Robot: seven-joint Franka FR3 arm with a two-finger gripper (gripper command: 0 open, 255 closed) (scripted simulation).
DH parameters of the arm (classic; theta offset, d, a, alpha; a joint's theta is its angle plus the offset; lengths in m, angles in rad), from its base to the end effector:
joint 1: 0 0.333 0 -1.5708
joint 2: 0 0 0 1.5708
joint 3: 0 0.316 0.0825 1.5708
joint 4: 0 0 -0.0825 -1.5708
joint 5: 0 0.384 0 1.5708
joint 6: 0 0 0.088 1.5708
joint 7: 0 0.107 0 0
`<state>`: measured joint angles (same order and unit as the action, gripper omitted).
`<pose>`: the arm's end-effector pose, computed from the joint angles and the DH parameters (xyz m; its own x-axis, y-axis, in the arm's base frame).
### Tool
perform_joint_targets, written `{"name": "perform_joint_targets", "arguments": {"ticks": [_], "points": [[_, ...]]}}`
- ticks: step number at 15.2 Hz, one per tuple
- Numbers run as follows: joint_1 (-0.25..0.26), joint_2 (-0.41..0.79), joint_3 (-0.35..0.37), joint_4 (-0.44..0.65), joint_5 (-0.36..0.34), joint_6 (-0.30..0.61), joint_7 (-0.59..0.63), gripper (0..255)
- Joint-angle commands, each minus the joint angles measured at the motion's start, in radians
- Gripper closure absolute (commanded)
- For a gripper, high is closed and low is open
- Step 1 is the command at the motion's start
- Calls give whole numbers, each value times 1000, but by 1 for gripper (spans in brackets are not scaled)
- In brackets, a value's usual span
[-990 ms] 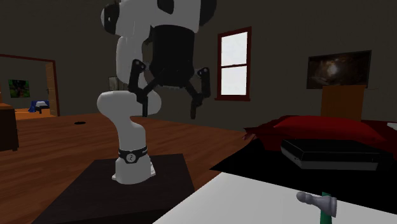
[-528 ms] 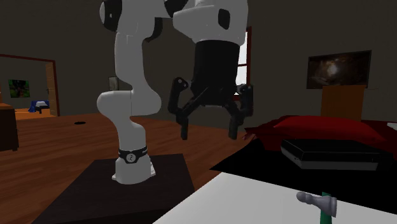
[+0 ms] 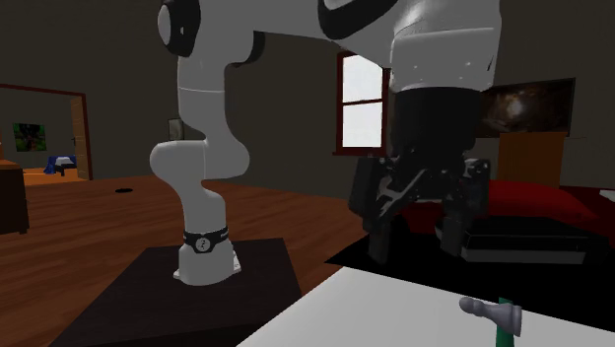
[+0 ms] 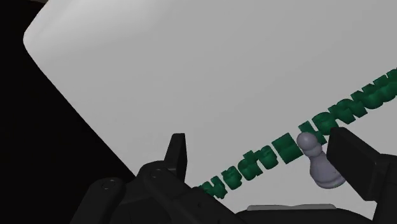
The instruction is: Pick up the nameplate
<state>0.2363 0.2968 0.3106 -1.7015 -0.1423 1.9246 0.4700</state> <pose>0.5548 0.3073 0.4217 0.9924 0.1186 -0.0339 0.1206 -0.9907 0.0630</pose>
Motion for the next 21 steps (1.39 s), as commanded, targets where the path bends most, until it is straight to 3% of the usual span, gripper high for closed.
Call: {"name": "perform_joint_targets", "arguments": {"ticks": [1,6,16,17,21], "points": [[27,84,4,91,-27,-7,16,0],[106,287,2,347,-84,-58,38,0],[106,316,-6,290,-95,27,48,0],[106,315,-6,289,-95,27,48,255],[106,316,-6,289,-95,27,49,255]]}}
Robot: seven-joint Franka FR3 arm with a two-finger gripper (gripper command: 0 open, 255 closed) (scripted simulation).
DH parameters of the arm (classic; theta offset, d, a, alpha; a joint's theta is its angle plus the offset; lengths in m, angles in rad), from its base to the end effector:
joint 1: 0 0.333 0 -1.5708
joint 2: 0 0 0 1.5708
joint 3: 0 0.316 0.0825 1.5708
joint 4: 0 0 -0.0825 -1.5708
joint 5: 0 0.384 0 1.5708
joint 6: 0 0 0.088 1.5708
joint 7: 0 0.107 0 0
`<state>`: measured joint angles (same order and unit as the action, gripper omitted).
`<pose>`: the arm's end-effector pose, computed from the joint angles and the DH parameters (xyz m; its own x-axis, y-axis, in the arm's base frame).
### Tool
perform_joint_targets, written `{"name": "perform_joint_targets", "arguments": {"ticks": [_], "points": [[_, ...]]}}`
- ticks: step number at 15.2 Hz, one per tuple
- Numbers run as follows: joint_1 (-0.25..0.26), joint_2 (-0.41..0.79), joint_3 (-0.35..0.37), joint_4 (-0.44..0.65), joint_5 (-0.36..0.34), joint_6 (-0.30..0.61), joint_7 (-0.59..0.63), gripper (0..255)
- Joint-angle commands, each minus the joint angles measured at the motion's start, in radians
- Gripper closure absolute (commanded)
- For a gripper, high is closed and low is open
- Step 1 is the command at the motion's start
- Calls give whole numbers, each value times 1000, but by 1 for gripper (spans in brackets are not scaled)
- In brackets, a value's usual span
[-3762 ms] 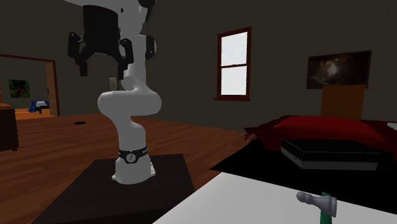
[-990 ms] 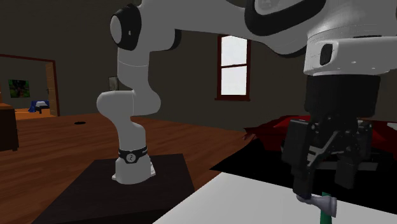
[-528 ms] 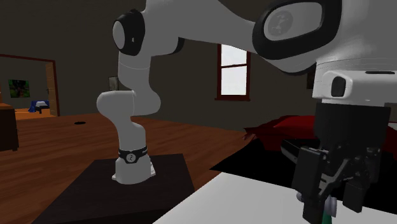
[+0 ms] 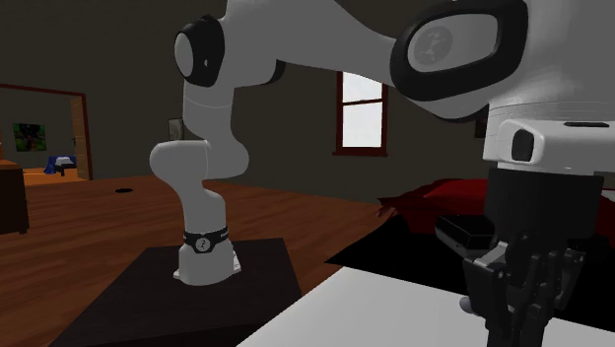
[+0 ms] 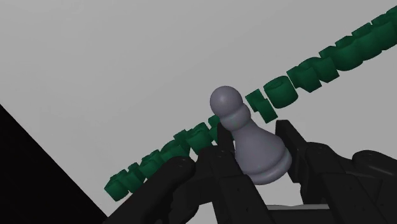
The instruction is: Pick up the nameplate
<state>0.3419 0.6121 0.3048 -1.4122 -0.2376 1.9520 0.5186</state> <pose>0.5999 0.3820 0.3514 0.9850 0.1717 -0.0167 0.1724 -0.9833 0.0590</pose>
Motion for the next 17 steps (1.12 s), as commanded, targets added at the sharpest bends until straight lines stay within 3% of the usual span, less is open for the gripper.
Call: {"name": "perform_joint_targets", "arguments": {"ticks": [1,5,17], "points": [[0,0,0,0,0,0,0,255],[0,0,0,0,0,-1,0,255],[4,-39,9,101,17,-138,-17,255]]}}
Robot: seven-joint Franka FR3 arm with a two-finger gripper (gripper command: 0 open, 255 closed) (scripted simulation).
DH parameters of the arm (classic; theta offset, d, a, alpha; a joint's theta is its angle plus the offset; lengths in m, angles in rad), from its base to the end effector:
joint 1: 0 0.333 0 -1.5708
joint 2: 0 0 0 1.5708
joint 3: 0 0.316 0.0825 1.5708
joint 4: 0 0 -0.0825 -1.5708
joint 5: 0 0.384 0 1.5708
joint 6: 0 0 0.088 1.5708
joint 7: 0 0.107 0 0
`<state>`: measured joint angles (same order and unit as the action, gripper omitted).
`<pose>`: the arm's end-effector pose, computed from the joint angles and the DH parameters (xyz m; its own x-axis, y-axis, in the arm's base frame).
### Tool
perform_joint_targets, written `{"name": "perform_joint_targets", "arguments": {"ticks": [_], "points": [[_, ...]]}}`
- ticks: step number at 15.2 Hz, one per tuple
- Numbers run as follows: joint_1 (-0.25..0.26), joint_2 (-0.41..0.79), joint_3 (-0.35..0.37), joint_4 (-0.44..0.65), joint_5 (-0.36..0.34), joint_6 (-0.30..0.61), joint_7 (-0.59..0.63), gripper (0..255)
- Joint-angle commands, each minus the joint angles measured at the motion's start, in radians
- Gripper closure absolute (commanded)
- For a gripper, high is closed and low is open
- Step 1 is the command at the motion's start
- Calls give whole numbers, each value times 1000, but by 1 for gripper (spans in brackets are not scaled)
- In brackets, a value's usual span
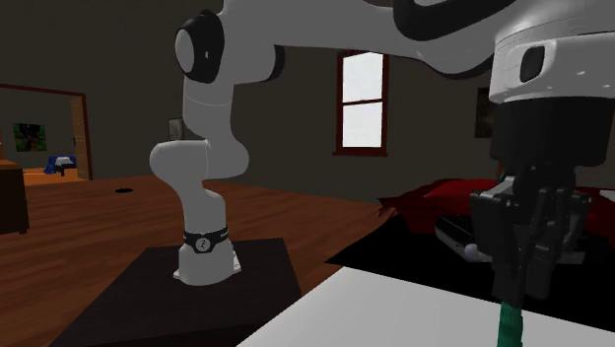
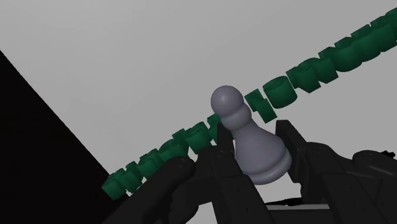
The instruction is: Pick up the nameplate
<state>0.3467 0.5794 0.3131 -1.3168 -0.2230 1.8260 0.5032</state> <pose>0.6006 0.3828 0.4086 0.9850 0.1718 -0.0170 0.1725 -0.9832 0.0591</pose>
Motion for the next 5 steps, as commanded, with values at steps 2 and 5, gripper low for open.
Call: {"name": "perform_joint_targets", "arguments": {"ticks": [2,5], "points": [[1,-10,2,27,4,-37,-5,255],[2,-11,2,41,5,-51,-6,255]]}}
